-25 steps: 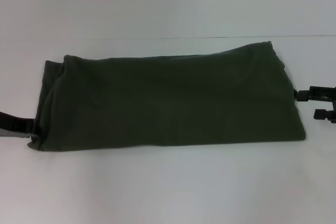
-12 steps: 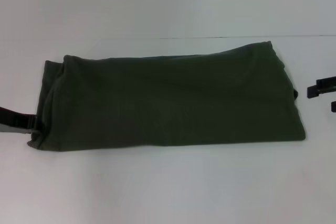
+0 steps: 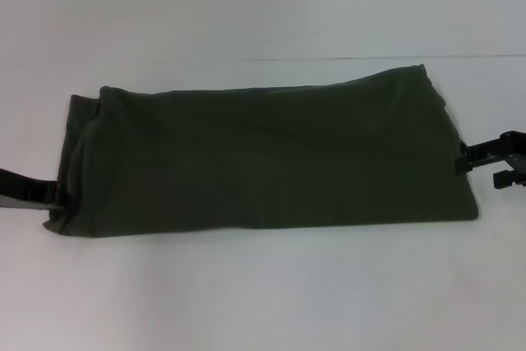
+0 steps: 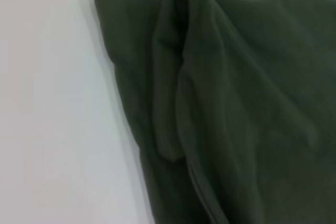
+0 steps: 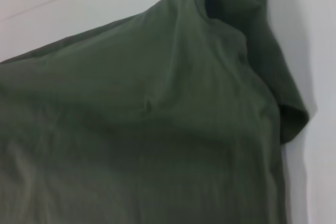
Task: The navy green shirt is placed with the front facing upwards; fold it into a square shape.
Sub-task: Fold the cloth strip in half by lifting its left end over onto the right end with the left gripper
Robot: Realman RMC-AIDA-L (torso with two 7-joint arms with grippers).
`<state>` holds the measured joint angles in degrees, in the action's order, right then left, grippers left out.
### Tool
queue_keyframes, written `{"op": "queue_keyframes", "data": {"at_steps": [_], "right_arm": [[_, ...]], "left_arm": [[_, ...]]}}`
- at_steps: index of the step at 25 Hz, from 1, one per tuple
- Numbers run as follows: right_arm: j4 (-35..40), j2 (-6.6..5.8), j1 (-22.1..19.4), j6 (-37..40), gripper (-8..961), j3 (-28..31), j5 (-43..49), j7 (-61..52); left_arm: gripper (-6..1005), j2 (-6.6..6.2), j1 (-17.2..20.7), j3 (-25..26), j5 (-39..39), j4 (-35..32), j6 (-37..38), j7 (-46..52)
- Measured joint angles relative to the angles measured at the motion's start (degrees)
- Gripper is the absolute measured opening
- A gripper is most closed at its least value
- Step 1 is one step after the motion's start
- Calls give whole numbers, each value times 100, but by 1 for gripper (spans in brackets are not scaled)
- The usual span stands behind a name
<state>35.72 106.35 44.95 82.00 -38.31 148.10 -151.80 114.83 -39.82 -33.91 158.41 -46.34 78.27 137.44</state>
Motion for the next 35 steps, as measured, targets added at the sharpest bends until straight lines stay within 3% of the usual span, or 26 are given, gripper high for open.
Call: {"op": "queue_keyframes", "data": {"at_steps": [4,9,21,35], "right_arm": [[-90,58,-16,-179,920,-34,3,37],[-275,121,-4,-418,825,-211,7,65],[-318,246,-47,-646,825,-410,8,66],[-321,273,-68,-778,824,-528,18,69]], "left_arm": [[60,10,-6,-1,-7,8,25,-9],[59,12,-20,-30,-39,11,46,-10],[58,13,-34,-46,-74,11,38,-15],[56,22,-34,-46,-74,14,12,-26]]}}
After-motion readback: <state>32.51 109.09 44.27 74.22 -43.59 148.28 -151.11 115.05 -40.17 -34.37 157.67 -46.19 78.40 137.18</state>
